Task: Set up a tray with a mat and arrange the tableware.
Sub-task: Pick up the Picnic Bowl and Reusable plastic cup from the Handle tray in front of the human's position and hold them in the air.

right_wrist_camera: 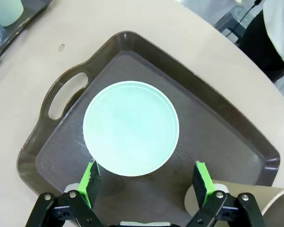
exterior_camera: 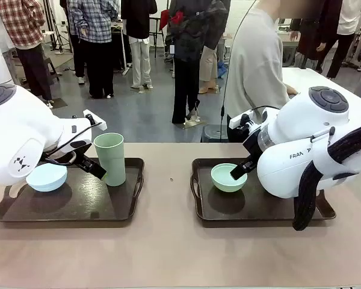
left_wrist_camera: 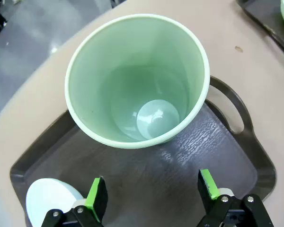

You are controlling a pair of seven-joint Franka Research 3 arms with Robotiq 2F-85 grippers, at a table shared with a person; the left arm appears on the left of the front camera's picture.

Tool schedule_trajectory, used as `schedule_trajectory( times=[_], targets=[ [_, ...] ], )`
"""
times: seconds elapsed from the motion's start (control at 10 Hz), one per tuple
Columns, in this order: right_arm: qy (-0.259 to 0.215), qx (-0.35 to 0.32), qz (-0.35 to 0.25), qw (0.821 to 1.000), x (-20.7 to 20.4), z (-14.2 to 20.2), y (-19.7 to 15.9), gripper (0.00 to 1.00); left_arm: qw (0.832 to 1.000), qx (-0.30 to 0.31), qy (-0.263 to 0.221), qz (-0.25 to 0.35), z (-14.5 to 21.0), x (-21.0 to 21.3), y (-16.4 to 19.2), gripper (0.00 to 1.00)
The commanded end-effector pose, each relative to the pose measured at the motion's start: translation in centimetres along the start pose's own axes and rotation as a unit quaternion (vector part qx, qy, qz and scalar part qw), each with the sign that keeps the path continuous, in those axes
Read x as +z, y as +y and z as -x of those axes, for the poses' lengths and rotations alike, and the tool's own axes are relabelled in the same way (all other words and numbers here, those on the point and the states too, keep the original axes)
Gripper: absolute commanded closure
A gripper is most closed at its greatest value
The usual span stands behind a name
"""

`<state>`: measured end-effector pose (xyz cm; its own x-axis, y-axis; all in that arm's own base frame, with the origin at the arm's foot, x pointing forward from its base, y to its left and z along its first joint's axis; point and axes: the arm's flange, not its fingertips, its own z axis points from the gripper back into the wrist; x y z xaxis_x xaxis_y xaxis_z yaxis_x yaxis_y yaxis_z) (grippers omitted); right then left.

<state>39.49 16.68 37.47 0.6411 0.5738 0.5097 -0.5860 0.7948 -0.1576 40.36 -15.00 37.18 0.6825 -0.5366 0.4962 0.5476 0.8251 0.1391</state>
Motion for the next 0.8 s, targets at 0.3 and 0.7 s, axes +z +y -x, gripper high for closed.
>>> schedule_trajectory(
  times=[0.3, 0.7],
  targets=[
    [0.0, 0.0, 0.0, 1.0, -0.01, 0.0, 0.0, 0.0, 1.0, 0.0, 0.0, 0.0, 0.0, 0.0, -0.01, 0.0],
    [0.0, 0.0, 0.0, 1.0, -0.01, 0.0, 0.0, 0.0, 1.0, 0.0, 0.0, 0.0, 0.0, 0.0, -0.01, 0.0]
  ],
)
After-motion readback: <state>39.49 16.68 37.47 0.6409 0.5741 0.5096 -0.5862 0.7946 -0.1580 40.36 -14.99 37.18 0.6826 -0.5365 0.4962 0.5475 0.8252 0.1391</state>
